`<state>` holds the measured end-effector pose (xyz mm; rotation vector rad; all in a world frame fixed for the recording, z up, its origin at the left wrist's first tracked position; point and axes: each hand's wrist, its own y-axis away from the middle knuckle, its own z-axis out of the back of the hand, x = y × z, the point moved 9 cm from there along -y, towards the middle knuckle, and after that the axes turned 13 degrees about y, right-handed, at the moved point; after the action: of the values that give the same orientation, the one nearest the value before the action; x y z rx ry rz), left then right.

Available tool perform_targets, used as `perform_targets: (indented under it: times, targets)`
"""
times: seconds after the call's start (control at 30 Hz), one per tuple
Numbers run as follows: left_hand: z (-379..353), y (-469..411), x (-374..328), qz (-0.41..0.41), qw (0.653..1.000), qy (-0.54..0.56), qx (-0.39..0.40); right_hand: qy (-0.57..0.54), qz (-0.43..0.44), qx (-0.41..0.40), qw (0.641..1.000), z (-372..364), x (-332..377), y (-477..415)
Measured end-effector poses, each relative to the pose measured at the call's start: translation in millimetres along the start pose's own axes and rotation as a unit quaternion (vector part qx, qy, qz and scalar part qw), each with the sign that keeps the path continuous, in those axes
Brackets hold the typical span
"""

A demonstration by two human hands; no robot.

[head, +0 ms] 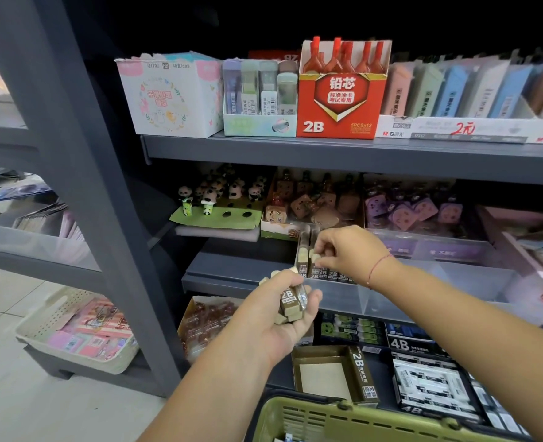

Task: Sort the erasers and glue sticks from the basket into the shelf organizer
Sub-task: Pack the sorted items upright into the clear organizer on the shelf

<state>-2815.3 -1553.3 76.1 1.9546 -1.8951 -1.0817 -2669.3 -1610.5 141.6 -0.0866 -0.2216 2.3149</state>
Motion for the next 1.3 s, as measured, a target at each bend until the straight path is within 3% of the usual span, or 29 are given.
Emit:
perform_targets:
  times: [0.2, 0.3, 0.37, 0.47, 0.6, 0.7, 0.8, 0.9, 1.3]
  targets:
    - [-6.6, 1.9, 2.7, -0.014, 0.999, -0.04, 0.024, -0.007, -0.02, -0.013, 1.0, 4.4, -3.5, 0.5]
    - [-10.1, 2.6, 4.0, -0.018, 0.998, -0.055, 0.036, -0.223, -0.019, -0.032, 0.974, 19.2, -3.3, 8.4]
    - [-12.7, 2.8, 4.6, -0.019, 0.997, -0.063, 0.048, -0.374, 0.006, 0.058, 0.925, 18.4, 8.8, 17.5]
    - [-16.0, 3.6, 6.3, -0.02, 0.995, -0.08, 0.065, -0.444, 0.041, 0.192, 0.874, 6.2, 26.9, 34.7]
    - [-18.7, 5.3, 12.0, -0.012, 0.994, -0.081, 0.073, -0.489, 0.007, 0.205, 0.848, 3.4, 14.8, 38.2]
    - [-12.3, 1.2, 8.6, -0.019, 0.997, -0.062, 0.047, -0.461, -0.055, 0.124, 0.877, 18.4, -14.5, 30.8]
    - [-3.0, -2.1, 4.1, -0.027, 0.998, -0.049, 0.01, -0.36, -0.115, 0.017, 0.926, 31.5, -45.1, 22.3]
    - [-0.5, -2.4, 2.6, -0.025, 0.999, -0.041, -0.004, -0.19, -0.085, 0.022, 0.978, 21.7, -41.5, 15.1]
    - [-8.0, 1.5, 7.8, -0.006, 0.997, -0.068, 0.025, 0.022, -0.012, -0.009, 1.0, 0.4, -9.1, 11.4]
